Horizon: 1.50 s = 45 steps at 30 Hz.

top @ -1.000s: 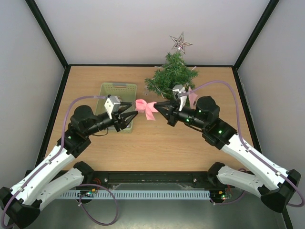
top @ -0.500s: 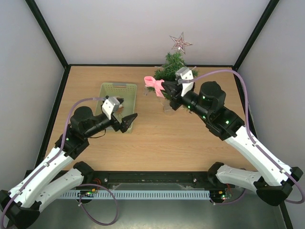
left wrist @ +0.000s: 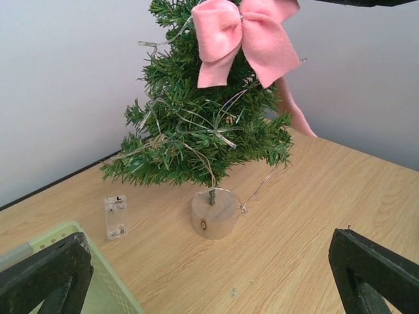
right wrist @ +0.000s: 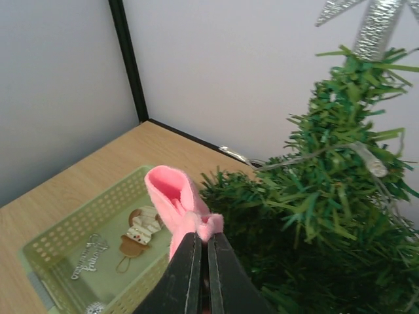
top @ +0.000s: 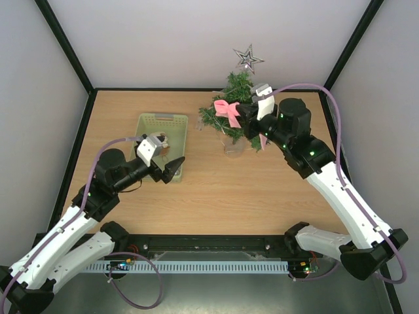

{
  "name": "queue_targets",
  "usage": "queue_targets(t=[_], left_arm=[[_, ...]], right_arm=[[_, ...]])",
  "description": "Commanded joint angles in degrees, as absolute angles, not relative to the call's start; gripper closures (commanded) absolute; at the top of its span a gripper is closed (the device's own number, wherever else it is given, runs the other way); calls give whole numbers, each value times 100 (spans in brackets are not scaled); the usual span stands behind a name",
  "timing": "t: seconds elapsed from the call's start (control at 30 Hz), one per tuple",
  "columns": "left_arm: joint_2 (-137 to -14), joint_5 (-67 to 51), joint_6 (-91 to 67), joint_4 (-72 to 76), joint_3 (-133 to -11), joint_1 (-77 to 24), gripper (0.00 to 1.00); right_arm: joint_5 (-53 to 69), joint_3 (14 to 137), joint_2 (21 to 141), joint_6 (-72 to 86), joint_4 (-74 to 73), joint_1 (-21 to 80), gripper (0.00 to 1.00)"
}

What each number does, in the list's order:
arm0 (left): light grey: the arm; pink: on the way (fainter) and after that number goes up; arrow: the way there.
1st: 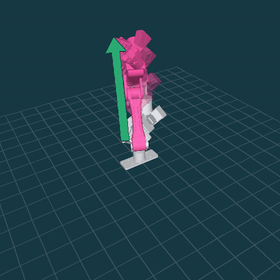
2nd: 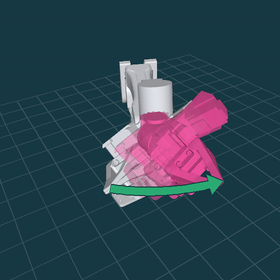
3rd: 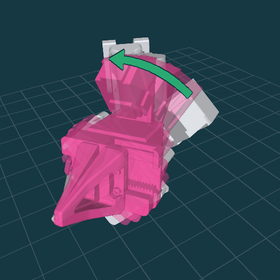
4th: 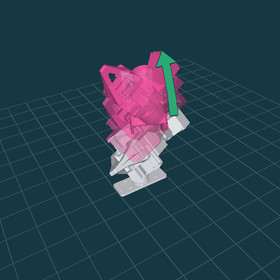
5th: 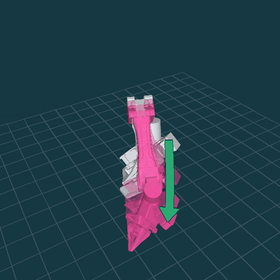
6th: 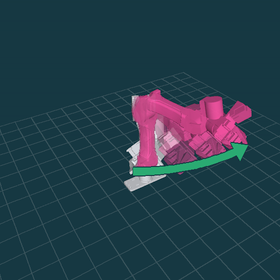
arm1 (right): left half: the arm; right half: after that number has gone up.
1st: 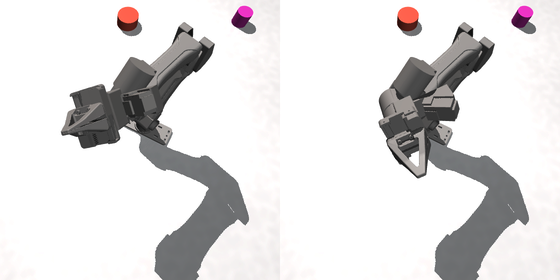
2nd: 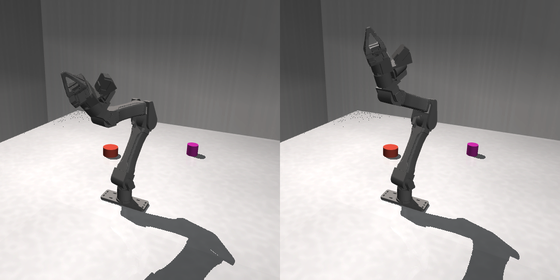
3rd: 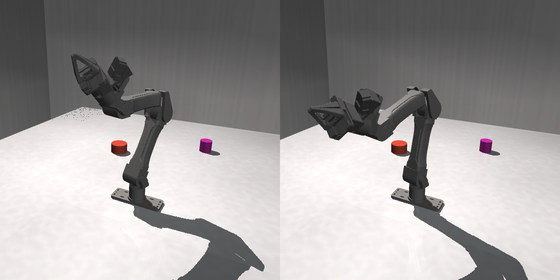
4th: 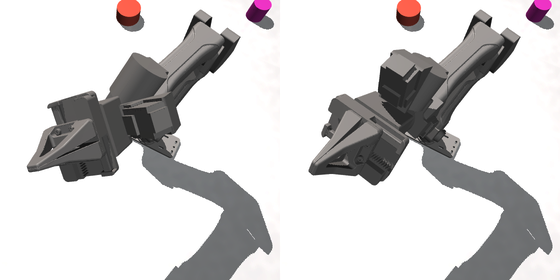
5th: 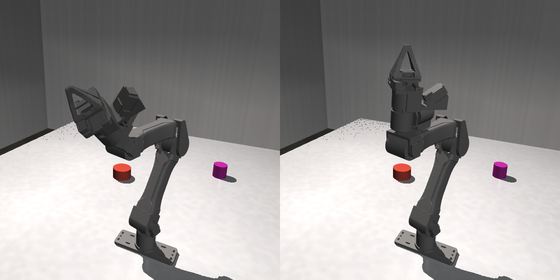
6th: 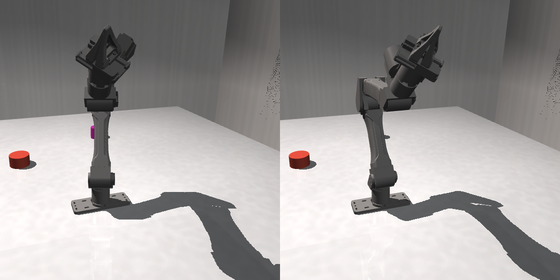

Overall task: Decorate the small christmas tree
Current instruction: Place the decoration item on the Christmas tree.

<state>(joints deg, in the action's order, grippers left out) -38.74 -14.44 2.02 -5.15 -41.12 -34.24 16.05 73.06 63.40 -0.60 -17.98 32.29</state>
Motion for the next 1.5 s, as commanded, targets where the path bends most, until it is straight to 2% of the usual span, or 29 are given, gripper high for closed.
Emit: queue_targets(t=[0.0,0.43,1.33,1.47], left_arm=[[-3827,-1364,292,-552,-4043,-3454,0],[-3737,-1290,319,-540,-3970,-3456,0],[-3684,-1289,308,-503,-3896,-3458,0],[-3752,-954,18,-311,-3950,-3455,0]], right_arm=[[1700,7236,6420,54,-1811,2976,98],[1232,6888,6353,319,-1547,2586,98],[794,6634,6195,493,-1218,2567,98],[765,6643,6119,447,-1205,2566,98]])
